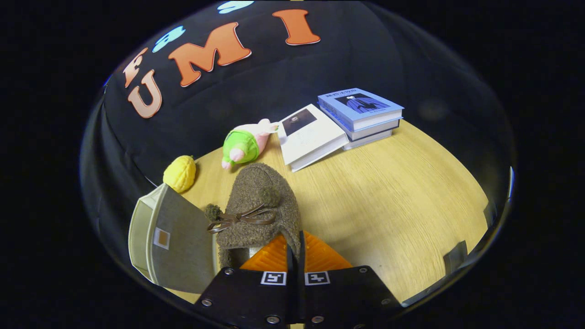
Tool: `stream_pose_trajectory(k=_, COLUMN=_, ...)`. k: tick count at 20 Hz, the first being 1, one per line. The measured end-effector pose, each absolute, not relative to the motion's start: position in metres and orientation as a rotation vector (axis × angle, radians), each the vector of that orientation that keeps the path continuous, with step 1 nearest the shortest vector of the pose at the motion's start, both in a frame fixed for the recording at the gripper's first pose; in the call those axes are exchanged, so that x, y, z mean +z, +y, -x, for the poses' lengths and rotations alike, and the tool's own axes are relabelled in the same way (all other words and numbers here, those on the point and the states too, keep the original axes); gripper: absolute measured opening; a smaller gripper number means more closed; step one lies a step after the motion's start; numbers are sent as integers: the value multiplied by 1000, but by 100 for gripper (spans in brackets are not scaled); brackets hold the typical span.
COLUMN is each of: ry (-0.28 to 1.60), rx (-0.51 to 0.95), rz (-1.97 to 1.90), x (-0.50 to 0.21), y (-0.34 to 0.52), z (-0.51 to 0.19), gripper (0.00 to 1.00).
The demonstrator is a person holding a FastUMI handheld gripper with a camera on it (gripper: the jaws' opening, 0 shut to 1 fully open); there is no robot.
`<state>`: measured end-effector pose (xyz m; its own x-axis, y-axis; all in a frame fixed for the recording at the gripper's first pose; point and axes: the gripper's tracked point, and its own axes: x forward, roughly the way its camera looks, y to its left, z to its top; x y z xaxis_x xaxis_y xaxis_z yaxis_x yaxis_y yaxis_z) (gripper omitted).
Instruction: Open the storage box then place both shoes into the box .Put the left shoe in first, then the right shoe, with the right side of both shoes facing outward in a uniform manner.
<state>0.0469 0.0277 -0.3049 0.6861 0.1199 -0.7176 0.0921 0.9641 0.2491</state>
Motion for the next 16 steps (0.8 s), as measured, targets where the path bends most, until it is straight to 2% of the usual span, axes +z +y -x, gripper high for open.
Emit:
stream_pose_trajectory(k=12, ry=775, rx=116, rz=-399, x=-218, y=183, z=-48, gripper=0)
stream_pose_trajectory(k=16, ry=774, rx=149, rz=-376, x=-209, y=232, z=-44, gripper=0)
